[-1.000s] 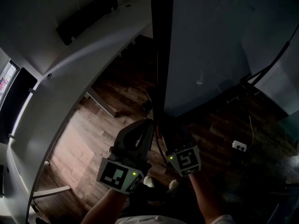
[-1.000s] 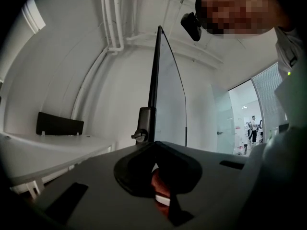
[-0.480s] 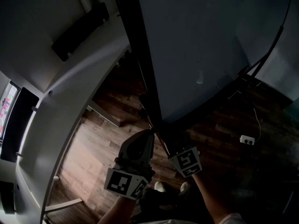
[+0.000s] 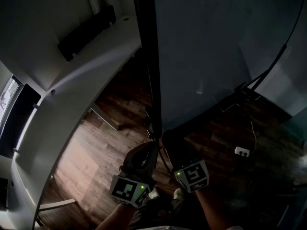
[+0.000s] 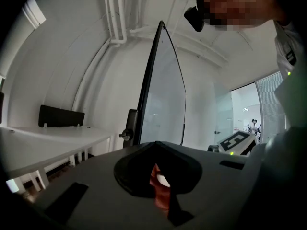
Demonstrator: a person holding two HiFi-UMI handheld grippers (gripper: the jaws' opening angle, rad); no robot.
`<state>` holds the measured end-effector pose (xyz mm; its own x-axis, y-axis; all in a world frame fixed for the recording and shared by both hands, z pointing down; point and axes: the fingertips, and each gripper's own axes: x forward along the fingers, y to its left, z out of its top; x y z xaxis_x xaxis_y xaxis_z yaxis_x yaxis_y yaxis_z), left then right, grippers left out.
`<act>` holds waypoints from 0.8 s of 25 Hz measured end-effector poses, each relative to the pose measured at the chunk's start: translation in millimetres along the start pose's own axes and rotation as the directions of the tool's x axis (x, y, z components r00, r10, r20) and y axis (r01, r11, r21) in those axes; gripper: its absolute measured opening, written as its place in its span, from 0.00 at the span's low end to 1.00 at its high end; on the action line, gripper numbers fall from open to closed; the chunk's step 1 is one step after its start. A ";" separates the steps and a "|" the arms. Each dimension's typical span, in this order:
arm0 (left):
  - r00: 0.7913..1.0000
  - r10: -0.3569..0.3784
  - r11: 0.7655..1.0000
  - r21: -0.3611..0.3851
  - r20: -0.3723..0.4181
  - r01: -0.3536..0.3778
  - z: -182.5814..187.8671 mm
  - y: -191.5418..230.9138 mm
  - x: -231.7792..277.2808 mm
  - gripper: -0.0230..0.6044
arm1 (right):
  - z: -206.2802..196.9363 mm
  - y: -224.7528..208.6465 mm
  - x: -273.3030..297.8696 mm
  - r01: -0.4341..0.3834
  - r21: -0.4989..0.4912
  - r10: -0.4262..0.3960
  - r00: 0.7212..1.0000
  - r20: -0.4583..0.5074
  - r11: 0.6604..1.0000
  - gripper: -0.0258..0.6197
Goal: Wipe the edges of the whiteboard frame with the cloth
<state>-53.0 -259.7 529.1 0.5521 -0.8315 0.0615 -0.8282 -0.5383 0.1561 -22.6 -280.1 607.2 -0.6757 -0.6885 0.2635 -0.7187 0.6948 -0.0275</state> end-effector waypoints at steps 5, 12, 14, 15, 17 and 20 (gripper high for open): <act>1.000 -0.009 1.000 -0.002 -0.008 0.009 21.4 -23.6 -12.2 0.05 | 39.8 12.2 -34.5 -0.003 0.023 0.003 1.000 0.010 1.000 0.11; 1.000 0.008 1.000 0.009 0.002 -0.008 52.8 -38.3 -34.8 0.05 | 95.0 24.4 -76.0 -0.012 0.011 0.011 0.999 0.032 1.000 0.11; 1.000 0.014 1.000 0.015 0.006 -0.015 65.1 -43.3 -41.6 0.05 | 106.8 28.2 -85.3 -0.015 0.007 0.014 0.998 0.053 1.000 0.11; 1.000 0.014 1.000 0.019 0.011 -0.015 70.7 -46.0 -44.1 0.05 | 113.0 30.3 -88.7 -0.017 0.004 0.017 0.998 0.065 1.000 0.11; 1.000 0.011 1.000 0.027 0.014 -0.011 78.5 -51.9 -46.5 0.05 | 124.8 34.4 -93.6 -0.023 0.001 0.023 0.997 0.079 1.000 0.11; 1.000 0.022 0.998 0.054 0.003 -0.022 82.9 -59.6 -48.5 0.05 | 138.5 38.2 -103.7 -0.029 0.007 0.028 0.995 0.093 1.000 0.11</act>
<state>-38.4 -198.7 435.1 0.5334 -0.8436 0.0622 -0.8443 -0.5264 0.1007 -2.7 -211.0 445.3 -0.7081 -0.6848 0.1720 -0.6998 0.7131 -0.0420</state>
